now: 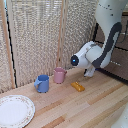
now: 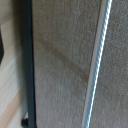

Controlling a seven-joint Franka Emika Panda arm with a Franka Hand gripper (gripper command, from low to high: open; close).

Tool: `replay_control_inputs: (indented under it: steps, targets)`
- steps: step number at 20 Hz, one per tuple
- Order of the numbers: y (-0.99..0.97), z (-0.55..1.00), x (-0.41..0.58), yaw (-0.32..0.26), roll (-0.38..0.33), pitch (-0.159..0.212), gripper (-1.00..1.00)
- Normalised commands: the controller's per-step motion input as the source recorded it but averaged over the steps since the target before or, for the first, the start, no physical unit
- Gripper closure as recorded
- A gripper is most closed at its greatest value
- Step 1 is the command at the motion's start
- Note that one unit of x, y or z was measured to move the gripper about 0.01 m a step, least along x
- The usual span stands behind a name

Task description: Please adjust your gripper to match the height of the lower drawer handle. Progress your gripper onward until it happens to touch the drawer handle. Now, firmly take hold of it with your gripper, then steadily retract it to swing the drawer wide open.

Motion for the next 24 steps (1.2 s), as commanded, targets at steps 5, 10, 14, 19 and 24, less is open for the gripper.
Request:
replay_control_inputs:
  steps: [5,10,14,19,24]
  targets:
    - [-0.79,0.01,0.000,-0.073,0.012,0.000,-1.00]
    - [-0.41,0.04,-0.041,0.009,0.070,0.000,1.00]
    - [-0.22,0.00,-0.084,0.057,0.046,0.000,1.00]
    - [-0.02,0.05,-0.074,0.042,0.129,0.004,1.00]
    - [0.01,0.22,0.000,0.002,0.204,0.024,1.00]
